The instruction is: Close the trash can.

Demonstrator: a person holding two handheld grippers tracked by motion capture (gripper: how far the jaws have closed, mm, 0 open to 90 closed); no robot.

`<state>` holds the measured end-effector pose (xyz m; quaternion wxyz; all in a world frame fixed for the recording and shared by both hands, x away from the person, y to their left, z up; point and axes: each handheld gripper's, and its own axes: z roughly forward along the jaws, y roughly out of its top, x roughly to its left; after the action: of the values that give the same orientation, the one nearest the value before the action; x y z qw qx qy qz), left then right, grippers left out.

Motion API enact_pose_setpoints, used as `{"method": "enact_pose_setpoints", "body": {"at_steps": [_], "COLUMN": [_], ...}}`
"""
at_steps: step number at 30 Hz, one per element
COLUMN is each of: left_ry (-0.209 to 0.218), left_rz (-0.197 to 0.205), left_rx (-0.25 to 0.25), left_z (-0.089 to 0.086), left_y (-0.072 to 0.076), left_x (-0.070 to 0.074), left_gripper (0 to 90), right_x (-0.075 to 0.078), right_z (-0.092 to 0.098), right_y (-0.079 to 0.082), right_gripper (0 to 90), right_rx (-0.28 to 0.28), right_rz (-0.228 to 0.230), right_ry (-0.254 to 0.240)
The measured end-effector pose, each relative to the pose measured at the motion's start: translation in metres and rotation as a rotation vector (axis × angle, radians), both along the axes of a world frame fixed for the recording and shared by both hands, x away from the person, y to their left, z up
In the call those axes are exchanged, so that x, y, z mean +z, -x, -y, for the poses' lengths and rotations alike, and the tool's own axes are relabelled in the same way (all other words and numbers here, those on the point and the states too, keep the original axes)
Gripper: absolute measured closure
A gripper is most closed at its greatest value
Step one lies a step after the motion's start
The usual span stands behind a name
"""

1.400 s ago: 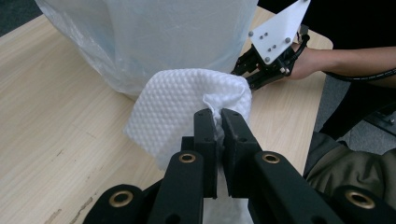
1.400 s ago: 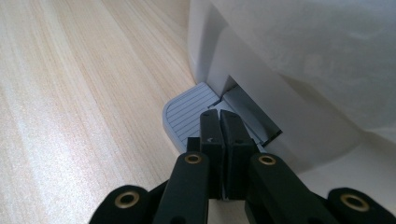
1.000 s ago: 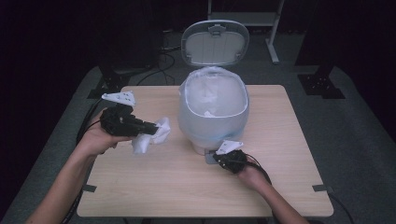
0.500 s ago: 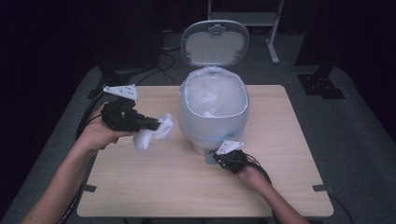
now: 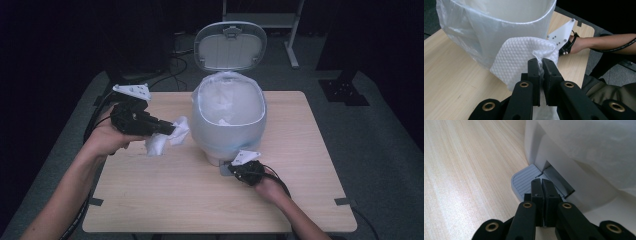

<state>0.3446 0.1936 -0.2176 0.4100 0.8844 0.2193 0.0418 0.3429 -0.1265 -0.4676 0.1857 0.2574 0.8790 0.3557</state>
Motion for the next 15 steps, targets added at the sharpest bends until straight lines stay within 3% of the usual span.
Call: {"method": "enact_pose_setpoints", "body": {"at_steps": [15], "left_ry": [-0.002], "left_rz": [0.010], "left_rx": [-0.004], "left_z": [0.007], "left_y": [-0.005], "left_x": [0.012], "left_gripper": [85.4], "right_x": [0.000], "right_z": [0.001], "right_y": [0.000], "right_gripper": [88.1], "right_rx": [0.001], "right_rz": [-0.003], "right_ry": [-0.004]}}
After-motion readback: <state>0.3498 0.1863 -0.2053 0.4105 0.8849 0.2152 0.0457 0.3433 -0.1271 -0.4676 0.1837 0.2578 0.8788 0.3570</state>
